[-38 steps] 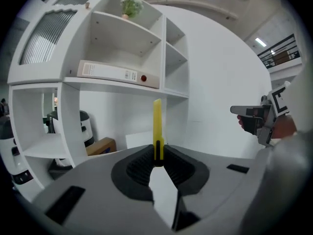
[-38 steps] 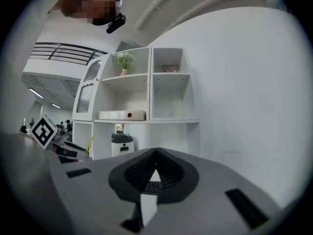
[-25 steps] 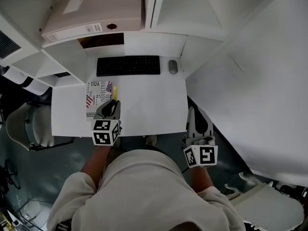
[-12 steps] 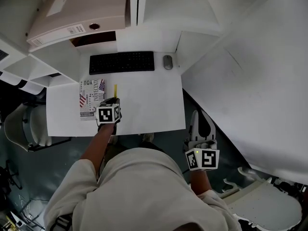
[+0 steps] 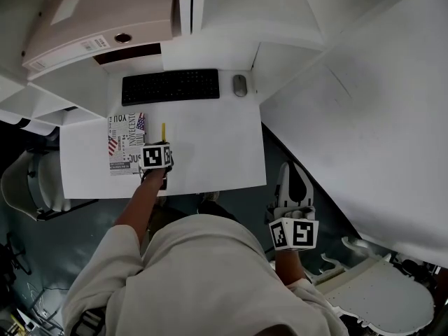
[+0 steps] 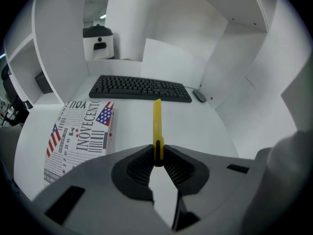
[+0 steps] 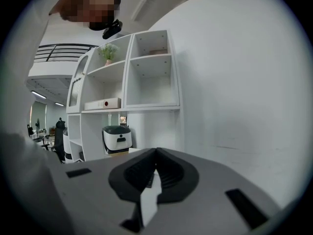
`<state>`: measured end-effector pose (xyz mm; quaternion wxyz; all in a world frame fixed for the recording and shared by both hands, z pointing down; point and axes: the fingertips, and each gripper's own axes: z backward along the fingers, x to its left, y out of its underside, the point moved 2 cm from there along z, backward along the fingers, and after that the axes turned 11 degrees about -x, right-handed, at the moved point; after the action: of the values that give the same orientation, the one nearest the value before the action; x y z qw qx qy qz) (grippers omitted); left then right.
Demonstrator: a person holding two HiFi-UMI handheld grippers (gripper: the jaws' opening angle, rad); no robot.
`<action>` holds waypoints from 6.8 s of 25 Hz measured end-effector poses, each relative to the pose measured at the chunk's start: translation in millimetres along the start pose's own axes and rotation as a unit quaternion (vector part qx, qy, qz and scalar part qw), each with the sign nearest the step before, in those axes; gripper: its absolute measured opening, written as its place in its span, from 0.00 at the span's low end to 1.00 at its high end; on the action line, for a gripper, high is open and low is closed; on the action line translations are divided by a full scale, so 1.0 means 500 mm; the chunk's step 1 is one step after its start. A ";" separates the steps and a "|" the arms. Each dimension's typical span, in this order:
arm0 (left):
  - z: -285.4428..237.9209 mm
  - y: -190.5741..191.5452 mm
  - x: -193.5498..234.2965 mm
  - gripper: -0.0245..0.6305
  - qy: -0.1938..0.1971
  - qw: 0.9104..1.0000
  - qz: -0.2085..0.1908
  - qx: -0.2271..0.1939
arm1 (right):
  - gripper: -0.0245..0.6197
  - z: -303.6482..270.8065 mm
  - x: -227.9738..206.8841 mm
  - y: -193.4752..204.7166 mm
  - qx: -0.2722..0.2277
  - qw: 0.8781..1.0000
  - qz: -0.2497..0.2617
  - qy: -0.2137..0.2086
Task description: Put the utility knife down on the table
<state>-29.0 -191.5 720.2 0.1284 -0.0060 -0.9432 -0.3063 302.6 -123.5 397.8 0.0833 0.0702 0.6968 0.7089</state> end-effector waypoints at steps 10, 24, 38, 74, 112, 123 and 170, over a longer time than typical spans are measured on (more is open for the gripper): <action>-0.065 0.035 0.020 0.13 -0.007 0.998 0.042 0.045 | 0.04 -0.016 -0.015 0.026 0.019 1.000 0.001 0.002; -0.123 0.062 0.037 0.13 -0.022 0.994 0.055 0.087 | 0.04 -0.035 -0.054 0.048 0.036 0.999 0.000 0.018; -0.142 0.082 0.040 0.13 -0.022 0.993 0.055 0.105 | 0.04 -0.046 -0.068 0.061 0.046 0.999 -0.001 0.022; -0.136 0.086 0.020 0.30 -0.001 0.985 0.057 0.163 | 0.04 -0.033 -0.093 0.051 0.031 0.999 -0.015 0.039; 0.245 -0.266 -0.119 0.27 0.214 0.931 -0.141 -0.260 | 0.04 0.066 0.084 -0.040 -0.017 0.996 0.020 0.083; 0.410 -0.353 -0.127 0.18 0.248 0.867 -0.202 -0.381 | 0.04 0.125 0.145 -0.072 -0.042 0.991 0.030 0.126; 0.547 -0.382 -0.030 0.04 0.249 0.830 -0.217 -0.450 | 0.04 0.196 0.231 -0.092 -0.083 0.972 0.052 0.215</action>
<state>-96.9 -187.2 393.5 0.2724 0.2178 -0.6139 -0.7081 211.7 -2.4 351.9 -0.1000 -0.0544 0.6323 0.7663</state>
